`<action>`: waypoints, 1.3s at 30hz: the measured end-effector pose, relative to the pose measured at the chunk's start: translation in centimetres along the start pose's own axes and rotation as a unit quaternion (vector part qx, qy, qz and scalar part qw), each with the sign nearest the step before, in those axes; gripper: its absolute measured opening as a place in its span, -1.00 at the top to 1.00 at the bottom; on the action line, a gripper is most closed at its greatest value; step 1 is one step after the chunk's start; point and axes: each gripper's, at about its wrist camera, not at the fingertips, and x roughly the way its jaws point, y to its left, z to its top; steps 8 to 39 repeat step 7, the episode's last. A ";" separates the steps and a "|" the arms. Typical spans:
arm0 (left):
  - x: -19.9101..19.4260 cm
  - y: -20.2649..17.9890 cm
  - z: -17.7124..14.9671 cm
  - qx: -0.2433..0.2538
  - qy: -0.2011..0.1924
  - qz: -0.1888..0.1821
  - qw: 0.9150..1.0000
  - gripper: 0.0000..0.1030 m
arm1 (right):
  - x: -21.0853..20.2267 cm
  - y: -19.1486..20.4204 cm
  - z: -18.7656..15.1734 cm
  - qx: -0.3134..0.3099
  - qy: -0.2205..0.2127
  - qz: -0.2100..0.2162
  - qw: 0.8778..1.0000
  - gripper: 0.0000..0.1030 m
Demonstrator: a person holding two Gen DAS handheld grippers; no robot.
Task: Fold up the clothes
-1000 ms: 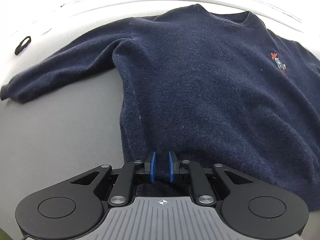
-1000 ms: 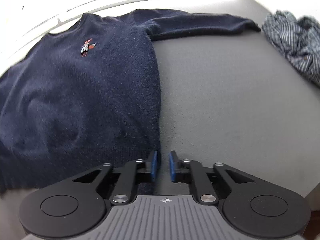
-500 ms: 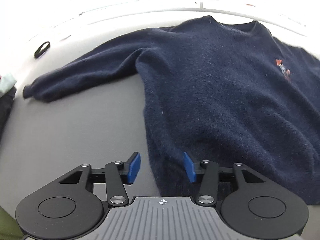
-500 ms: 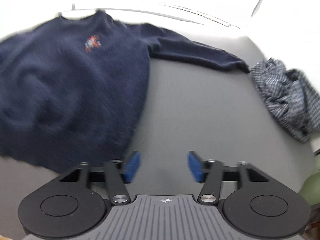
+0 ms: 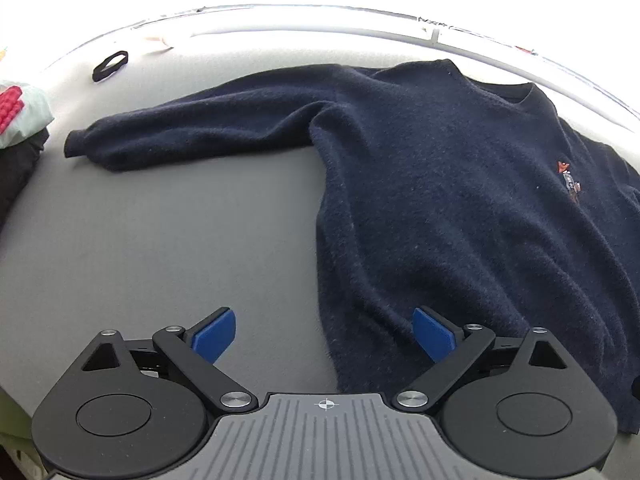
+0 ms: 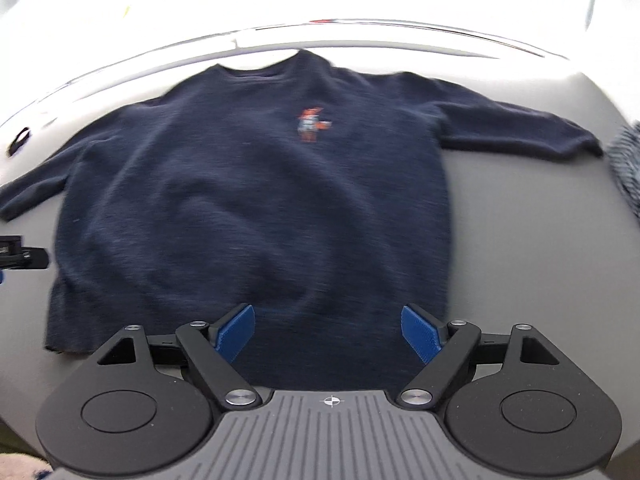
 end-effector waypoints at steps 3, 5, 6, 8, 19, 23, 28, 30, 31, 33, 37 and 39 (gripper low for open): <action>0.1 0.1 0.0 0.006 0.007 0.001 1.000 -1.00 | 0.1 0.9 0.2 -0.017 0.001 0.004 1.000 -0.63; 0.2 0.0 0.1 0.012 0.010 -0.001 1.000 -1.00 | 0.0 1.3 0.2 -0.019 0.001 0.007 1.000 -0.63; 0.2 0.0 0.2 0.015 0.010 -0.001 1.000 -1.00 | -0.1 1.4 0.2 -0.019 0.000 0.008 1.000 -0.63; 0.3 -0.1 0.3 0.019 0.011 -0.001 1.000 -1.00 | -0.1 1.5 0.2 -0.018 0.000 0.008 1.000 -0.63; 0.3 -0.1 0.3 0.019 0.011 -0.001 1.000 -1.00 | -0.1 1.5 0.2 -0.018 0.000 0.008 1.000 -0.63; 0.3 -0.1 0.3 0.019 0.011 -0.001 1.000 -1.00 | -0.1 1.5 0.2 -0.018 0.000 0.008 1.000 -0.63; 0.3 -0.1 0.3 0.019 0.011 -0.001 1.000 -1.00 | -0.1 1.5 0.2 -0.018 0.000 0.008 1.000 -0.63; 0.3 -0.1 0.3 0.019 0.011 -0.001 1.000 -1.00 | -0.1 1.5 0.2 -0.018 0.000 0.008 1.000 -0.63; 0.3 -0.1 0.3 0.019 0.011 -0.001 1.000 -1.00 | -0.1 1.5 0.2 -0.018 0.000 0.008 1.000 -0.63; 0.3 -0.1 0.3 0.019 0.011 -0.001 1.000 -1.00 | -0.1 1.5 0.2 -0.018 0.000 0.008 1.000 -0.63; 0.3 -0.1 0.3 0.019 0.011 -0.001 1.000 -1.00 | -0.1 1.5 0.2 -0.018 0.000 0.008 1.000 -0.63; 0.3 -0.1 0.3 0.019 0.011 -0.001 1.000 -1.00 | -0.1 1.5 0.2 -0.018 0.000 0.008 1.000 -0.63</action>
